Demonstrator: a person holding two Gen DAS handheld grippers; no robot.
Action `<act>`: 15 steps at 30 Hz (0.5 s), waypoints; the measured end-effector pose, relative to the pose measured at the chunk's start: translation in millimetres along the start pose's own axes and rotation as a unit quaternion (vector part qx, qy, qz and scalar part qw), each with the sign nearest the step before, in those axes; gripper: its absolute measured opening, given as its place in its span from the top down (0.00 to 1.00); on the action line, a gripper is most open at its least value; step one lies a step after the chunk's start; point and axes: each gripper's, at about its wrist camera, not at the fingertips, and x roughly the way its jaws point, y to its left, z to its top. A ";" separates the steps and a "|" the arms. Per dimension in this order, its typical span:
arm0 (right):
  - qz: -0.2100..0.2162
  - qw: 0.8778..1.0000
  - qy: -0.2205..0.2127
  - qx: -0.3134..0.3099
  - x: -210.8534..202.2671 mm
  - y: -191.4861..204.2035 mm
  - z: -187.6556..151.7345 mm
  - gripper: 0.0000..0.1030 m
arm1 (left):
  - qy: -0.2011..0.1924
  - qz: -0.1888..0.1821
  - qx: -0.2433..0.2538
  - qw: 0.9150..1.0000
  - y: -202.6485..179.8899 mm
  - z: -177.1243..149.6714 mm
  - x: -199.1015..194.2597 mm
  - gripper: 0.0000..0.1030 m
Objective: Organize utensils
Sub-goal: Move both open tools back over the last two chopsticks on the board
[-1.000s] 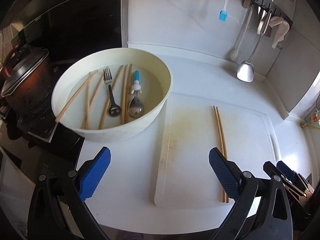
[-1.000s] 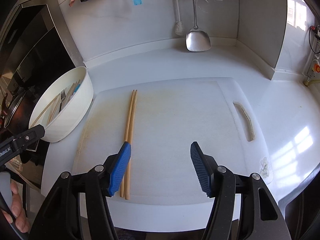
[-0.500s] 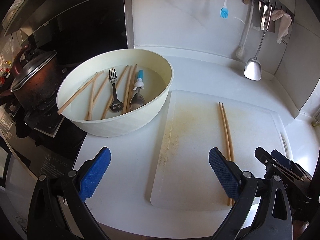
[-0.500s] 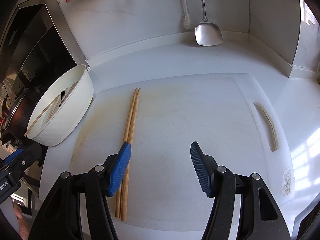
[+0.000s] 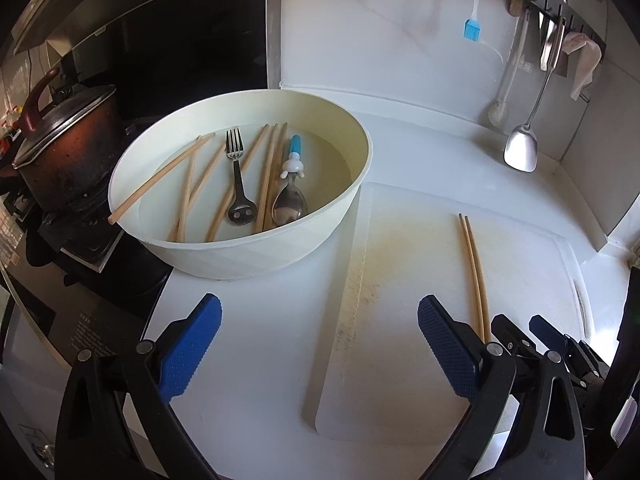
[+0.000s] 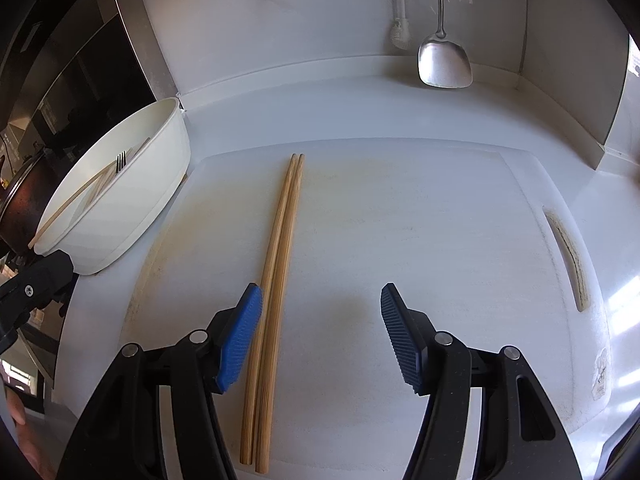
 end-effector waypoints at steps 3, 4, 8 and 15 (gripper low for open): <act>-0.010 1.000 0.000 -0.002 1.2 1.0 -0.9 0.42 | 0.003 -0.001 0.000 1.000 -0.2 0.4 1.4 0.06; -0.013 1.000 0.001 -0.004 1.6 1.3 -1.1 0.42 | 0.003 -0.002 0.000 1.000 -0.2 0.2 1.9 0.06; -0.021 1.000 0.004 -0.006 2.9 0.9 -2.8 0.42 | 0.007 -0.005 0.001 1.000 -1.0 -0.7 4.3 0.06; -0.025 1.000 0.002 -0.012 2.7 2.0 -4.0 0.42 | 0.010 -0.008 0.006 1.000 -4.3 -2.5 6.4 0.06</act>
